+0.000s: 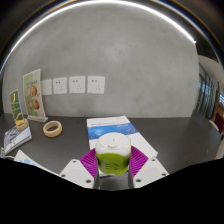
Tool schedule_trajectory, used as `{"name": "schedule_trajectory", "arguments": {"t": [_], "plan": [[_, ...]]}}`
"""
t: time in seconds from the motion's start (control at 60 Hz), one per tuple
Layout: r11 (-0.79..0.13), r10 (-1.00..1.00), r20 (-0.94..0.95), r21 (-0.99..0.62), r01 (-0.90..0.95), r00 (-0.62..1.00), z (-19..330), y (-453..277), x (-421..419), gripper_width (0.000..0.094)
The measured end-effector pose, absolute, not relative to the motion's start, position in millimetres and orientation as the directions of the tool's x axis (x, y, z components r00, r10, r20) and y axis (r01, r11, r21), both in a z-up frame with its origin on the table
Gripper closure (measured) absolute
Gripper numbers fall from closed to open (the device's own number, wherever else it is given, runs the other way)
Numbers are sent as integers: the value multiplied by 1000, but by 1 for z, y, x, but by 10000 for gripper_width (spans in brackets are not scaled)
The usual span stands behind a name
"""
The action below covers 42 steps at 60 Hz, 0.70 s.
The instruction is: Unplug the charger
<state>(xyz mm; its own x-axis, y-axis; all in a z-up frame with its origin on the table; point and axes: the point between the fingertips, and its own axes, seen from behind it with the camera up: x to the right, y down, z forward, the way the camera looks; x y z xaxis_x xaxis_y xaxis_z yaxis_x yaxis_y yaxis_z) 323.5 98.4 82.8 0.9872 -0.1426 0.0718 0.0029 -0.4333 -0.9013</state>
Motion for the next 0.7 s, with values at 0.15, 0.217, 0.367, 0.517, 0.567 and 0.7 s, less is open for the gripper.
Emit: {"name": "schedule_trajectory", "arguments": {"t": [0.15, 0.217, 0.367, 0.517, 0.567, 0.7], "plan": [[-534, -65, 19, -845, -18, 998, 40, 125, 339, 517], [-533, -38, 6, -846, -15, 999, 39, 137, 341, 492], [-549, 2, -26, -836, -20, 1000, 39, 148, 341, 372], [-525, 0, -26, -851, -22, 1000, 44, 145, 343, 88], [-518, -9, -35, -855, -35, 999, 47, 138, 342, 103], [-492, -28, -35, -870, -44, 999, 64, 107, 334, 101]]}}
